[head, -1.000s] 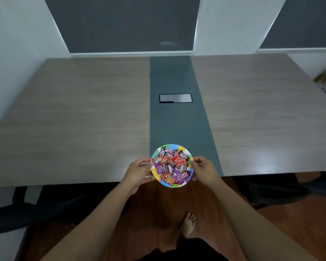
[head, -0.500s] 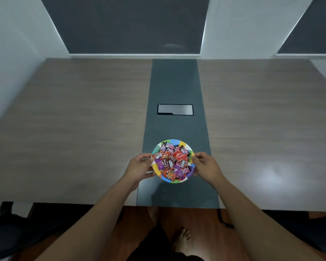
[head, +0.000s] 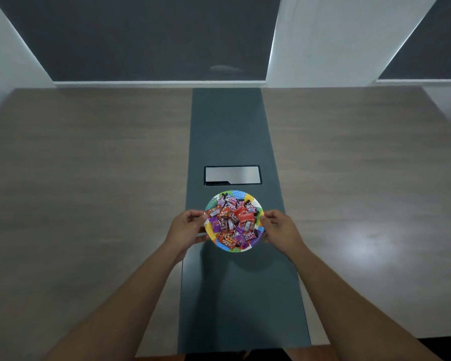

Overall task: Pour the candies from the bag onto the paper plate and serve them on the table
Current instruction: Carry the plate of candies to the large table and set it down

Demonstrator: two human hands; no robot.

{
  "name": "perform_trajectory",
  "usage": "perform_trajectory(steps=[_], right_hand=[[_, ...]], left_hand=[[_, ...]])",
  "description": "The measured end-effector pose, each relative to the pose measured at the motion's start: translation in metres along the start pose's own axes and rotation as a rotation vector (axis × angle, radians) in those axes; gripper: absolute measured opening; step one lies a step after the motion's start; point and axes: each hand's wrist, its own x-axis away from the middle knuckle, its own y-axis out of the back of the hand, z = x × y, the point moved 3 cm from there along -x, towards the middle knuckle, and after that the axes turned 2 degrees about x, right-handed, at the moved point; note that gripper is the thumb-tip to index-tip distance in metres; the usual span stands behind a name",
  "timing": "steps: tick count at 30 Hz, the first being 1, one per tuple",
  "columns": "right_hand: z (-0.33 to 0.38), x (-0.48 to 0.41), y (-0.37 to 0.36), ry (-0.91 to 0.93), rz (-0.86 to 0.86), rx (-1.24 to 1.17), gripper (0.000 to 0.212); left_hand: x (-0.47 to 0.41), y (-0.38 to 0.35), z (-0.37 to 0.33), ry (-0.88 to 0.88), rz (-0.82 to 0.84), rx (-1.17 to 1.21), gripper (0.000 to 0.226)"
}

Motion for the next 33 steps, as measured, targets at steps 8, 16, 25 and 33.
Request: perform_trajectory(steps=[8,16,25,33], right_hand=[[0.02,-0.083,-0.003,-0.027,-0.008,0.014,0.009],[0.01,-0.188,-0.012,-0.078,0.032,0.047,0.01],[-0.005,-0.272,-0.024,-0.147,0.02,0.088,0.014],[-0.023,-0.313,-0.036,-0.156,0.007,0.183,0.023]], left_hand=[[-0.087,-0.013,-0.03,0.029,-0.022,-0.032,0.016],[-0.176,-0.032,-0.035,0.114,-0.107,-0.014,0.014],[-0.273,-0.052,-0.034,0.16,-0.126,-0.02,0.015],[-0.318,-0.058,-0.016,0.153,-0.124,-0.11,0.011]])
